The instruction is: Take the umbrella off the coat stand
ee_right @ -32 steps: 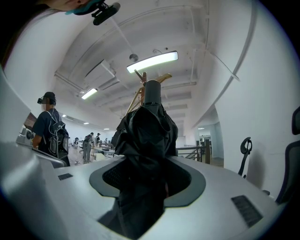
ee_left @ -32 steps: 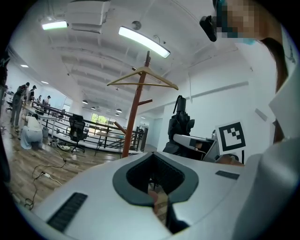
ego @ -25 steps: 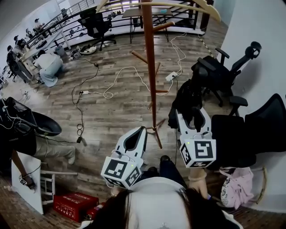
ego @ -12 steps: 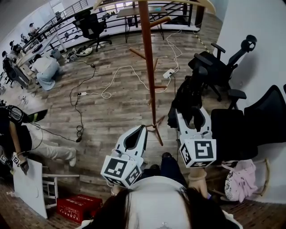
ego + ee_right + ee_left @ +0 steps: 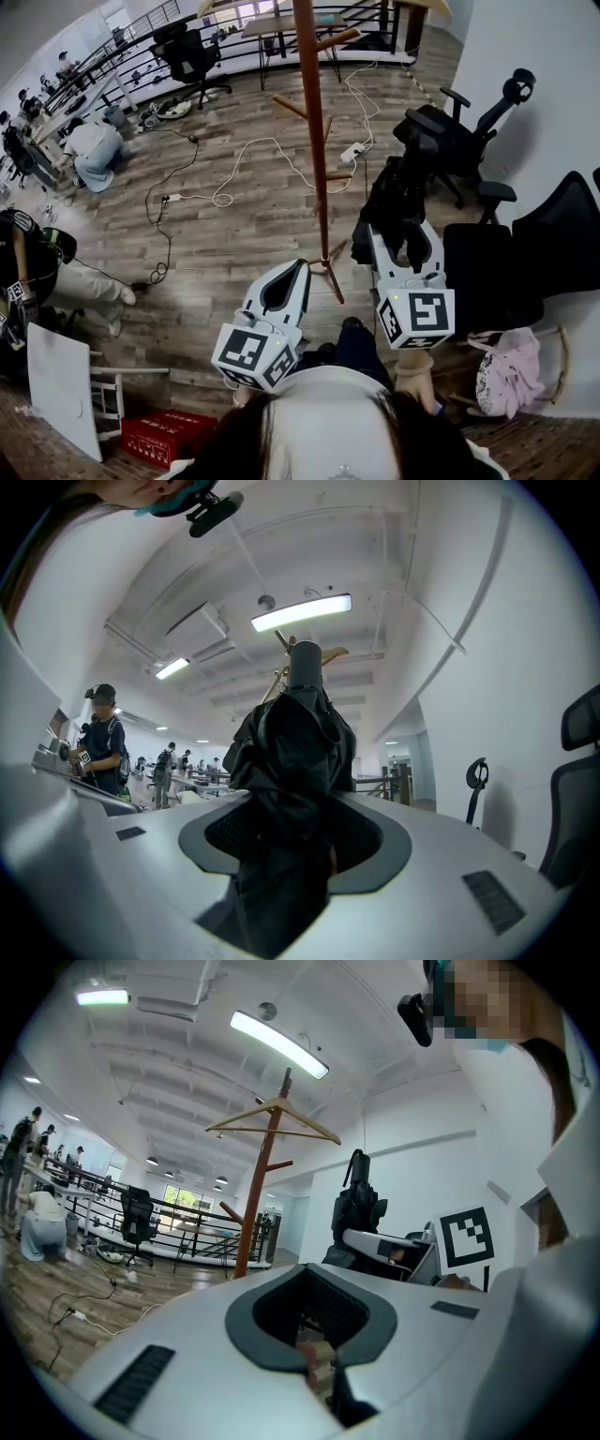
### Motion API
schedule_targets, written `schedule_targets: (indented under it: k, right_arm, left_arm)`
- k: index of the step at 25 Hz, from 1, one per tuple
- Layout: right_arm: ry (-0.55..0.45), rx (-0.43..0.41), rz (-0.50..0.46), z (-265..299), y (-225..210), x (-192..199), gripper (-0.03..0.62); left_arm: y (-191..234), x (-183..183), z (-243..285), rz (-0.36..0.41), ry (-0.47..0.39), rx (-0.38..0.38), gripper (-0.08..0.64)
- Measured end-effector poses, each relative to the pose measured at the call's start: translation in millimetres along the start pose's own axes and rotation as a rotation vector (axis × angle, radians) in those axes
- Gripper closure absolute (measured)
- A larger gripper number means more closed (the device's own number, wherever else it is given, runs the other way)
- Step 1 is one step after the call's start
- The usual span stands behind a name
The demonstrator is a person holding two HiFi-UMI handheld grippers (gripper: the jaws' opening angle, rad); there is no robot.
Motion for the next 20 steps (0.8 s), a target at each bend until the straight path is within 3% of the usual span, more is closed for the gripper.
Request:
schedule_targets:
  k: [20]
  right_arm:
    - [-0.003, -0.004, -0.005, 9, 17, -1, 0.350]
  left_arm:
    - [17, 4, -10, -0.022, 0.008, -0.011, 0.551]
Point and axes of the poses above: the fingertips, and each gripper's own axes: z forward along the fingers, y to its left, x out of its underside, the point moved 10 cm from there along -z, backward along the fingers, and after that the axes turned 1 degree about z, right-handed, at the moved point
